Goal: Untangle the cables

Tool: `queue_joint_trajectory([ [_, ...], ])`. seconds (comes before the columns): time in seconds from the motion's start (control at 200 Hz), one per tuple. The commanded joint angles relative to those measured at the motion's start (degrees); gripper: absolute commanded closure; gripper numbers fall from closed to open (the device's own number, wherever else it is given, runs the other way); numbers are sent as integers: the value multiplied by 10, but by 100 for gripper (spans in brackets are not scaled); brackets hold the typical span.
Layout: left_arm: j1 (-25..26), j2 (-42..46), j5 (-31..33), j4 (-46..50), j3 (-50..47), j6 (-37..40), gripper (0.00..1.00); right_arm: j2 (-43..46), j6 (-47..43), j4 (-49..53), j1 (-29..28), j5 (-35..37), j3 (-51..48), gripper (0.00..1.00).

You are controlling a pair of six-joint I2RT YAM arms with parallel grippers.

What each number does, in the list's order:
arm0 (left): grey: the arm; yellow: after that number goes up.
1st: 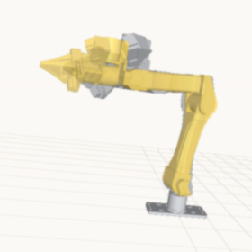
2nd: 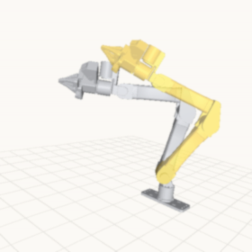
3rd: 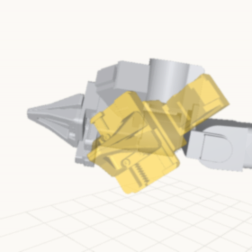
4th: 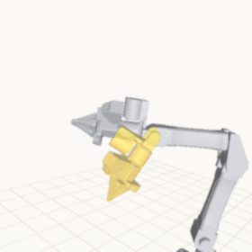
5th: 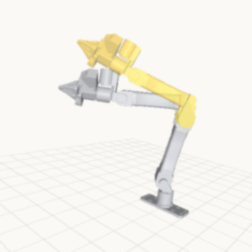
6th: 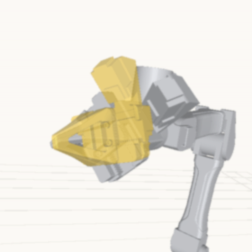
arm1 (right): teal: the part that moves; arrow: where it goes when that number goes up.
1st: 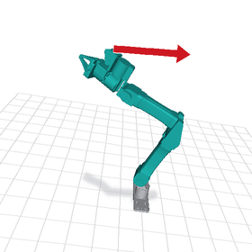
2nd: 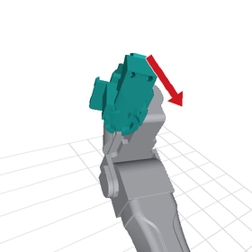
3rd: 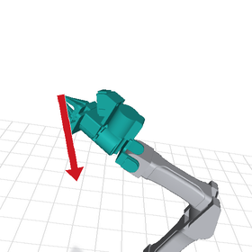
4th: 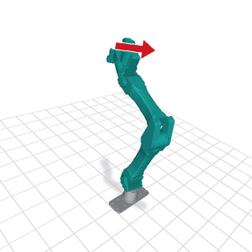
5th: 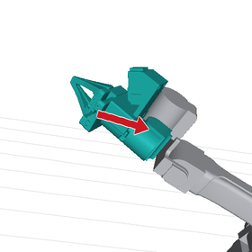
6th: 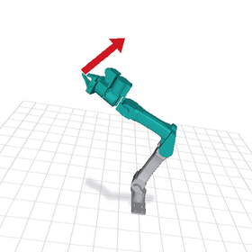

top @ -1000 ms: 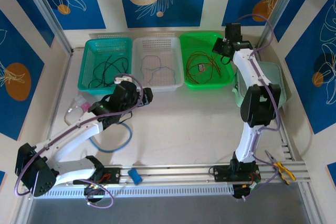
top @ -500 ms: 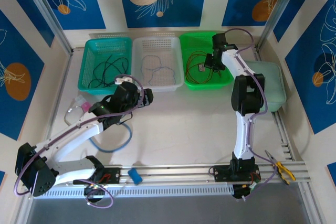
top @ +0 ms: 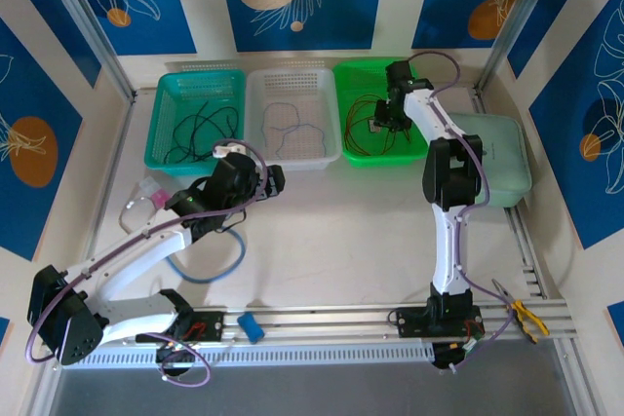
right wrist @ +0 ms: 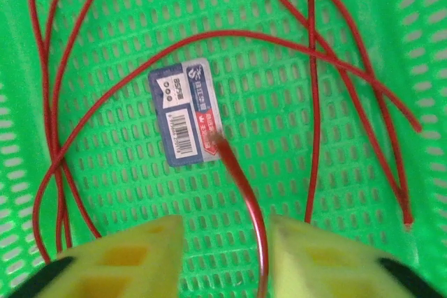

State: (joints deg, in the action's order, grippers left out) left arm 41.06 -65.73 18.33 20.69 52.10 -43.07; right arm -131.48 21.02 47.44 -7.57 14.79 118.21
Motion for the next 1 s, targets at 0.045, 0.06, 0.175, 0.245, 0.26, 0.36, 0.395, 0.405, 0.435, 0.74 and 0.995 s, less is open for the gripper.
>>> queue_joint_trajectory([
  [0.045,7,14,13,8,-9,-2,3,22,1,23,3,-8,33,47],
  [0.06,7,14,14,8,-9,-2,3,25,1,23,3,-7,34,42],
  [0.175,7,14,13,9,-7,0,2,48,0,21,3,3,50,26],
  [0.245,7,16,15,12,-7,1,1,65,-3,21,4,11,59,16],
  [0.26,7,17,17,13,-7,2,0,69,-3,20,4,13,61,15],
  [0.36,7,19,21,16,-8,3,1,100,-8,10,7,21,65,2],
  [0.395,7,20,22,16,-8,2,1,110,-10,5,9,19,65,1],
  [0.405,7,20,22,15,-8,2,0,114,-10,4,10,18,65,1],
  [0.435,7,21,23,16,-9,3,1,124,-10,-1,12,18,67,1],
  [0.74,7,22,35,15,-6,19,1,217,-25,-31,24,12,42,1],
  [0.995,6,88,75,-75,-59,121,1,443,-27,-226,35,-19,-269,1],
])
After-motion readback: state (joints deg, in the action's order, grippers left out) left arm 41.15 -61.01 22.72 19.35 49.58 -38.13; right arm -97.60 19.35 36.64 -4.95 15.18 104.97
